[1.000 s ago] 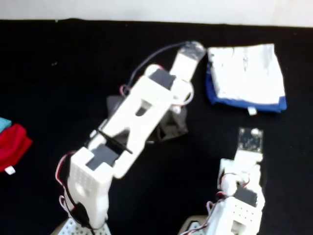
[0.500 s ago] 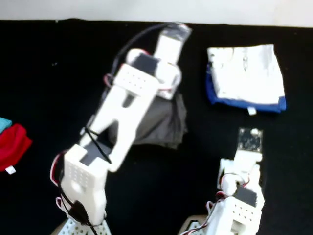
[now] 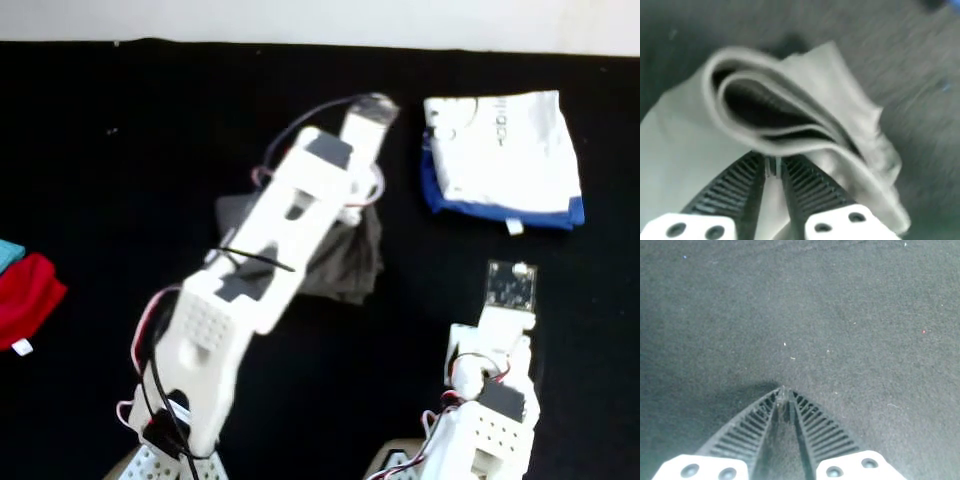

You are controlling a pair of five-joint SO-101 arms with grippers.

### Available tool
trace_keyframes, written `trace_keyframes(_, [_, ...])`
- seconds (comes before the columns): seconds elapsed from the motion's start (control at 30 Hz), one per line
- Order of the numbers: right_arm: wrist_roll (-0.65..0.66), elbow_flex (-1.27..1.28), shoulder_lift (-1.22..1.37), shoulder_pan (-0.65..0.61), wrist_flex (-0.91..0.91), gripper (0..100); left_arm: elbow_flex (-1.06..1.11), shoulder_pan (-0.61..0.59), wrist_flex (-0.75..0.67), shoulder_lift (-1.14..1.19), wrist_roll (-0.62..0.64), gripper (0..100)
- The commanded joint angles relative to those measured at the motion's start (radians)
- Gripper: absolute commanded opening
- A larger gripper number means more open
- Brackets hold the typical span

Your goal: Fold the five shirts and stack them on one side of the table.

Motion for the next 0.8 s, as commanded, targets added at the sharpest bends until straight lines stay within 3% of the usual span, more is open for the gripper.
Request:
trace_keyframes(0.0, [0.008, 0.091, -0.013, 0.012, 0.004, 0.5, -0.15, 0.047, -0.035, 0.039, 0.008, 2])
trace_keyframes(0.2, [0.008, 0.091, -0.013, 0.012, 0.004, 0.5, -0.354, 0.019, 0.008, 0.14, 0.009, 17])
trace_keyframes(0.43, [0.008, 0.091, -0.013, 0.008, 0.004, 0.5, -0.584, -0.059, 0.089, 0.14, 0.009, 17])
trace_keyframes(0.63, [0.008, 0.091, -0.015, 0.008, 0.004, 0.5, -0.593, -0.061, 0.41, 0.134, 0.003, 17])
trace_keyframes(0.77, [0.008, 0.091, -0.015, 0.008, 0.004, 0.5, -0.556, -0.064, 0.471, 0.134, 0.008, 17])
